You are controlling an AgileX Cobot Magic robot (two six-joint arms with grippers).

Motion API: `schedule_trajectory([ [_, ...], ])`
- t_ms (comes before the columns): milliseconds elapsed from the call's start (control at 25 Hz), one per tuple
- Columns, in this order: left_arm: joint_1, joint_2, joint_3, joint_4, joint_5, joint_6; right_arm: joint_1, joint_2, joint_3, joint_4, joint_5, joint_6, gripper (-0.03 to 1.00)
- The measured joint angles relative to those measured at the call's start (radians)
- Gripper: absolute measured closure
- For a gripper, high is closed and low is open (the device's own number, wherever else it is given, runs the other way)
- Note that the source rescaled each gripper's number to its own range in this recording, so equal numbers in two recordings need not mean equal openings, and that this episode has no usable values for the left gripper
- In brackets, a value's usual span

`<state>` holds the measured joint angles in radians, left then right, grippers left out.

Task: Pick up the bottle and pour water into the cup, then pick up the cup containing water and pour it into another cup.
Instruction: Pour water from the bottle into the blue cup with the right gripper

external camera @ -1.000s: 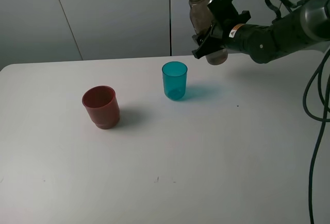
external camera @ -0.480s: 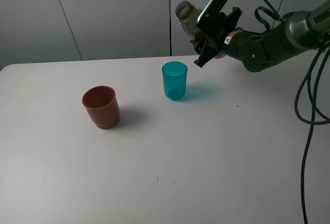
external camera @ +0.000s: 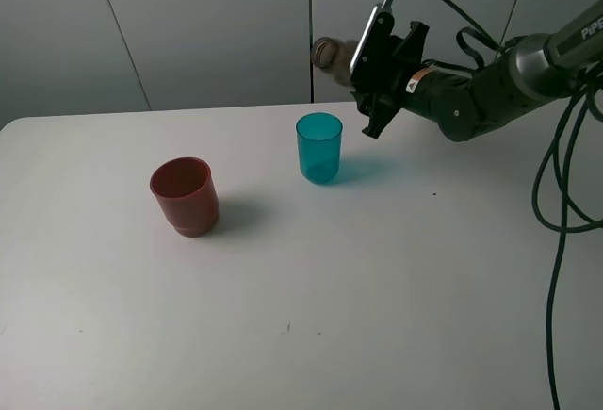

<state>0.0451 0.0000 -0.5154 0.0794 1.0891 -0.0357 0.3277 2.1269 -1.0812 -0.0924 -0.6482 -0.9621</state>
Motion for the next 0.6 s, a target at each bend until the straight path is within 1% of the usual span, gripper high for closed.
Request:
schedule_trajectory([
  [160, 0.000, 0.000, 0.000, 0.000, 0.000, 0.000, 0.000, 0.000, 0.000, 0.000, 0.000, -0.094, 0.93],
  [280, 0.000, 0.000, 0.000, 0.000, 0.000, 0.000, 0.000, 0.000, 0.000, 0.002, 0.000, -0.137, 0.93],
  [600, 0.000, 0.000, 0.000, 0.000, 0.000, 0.000, -0.019, 0.000, 0.000, 0.003, -0.002, -0.167, 0.93],
])
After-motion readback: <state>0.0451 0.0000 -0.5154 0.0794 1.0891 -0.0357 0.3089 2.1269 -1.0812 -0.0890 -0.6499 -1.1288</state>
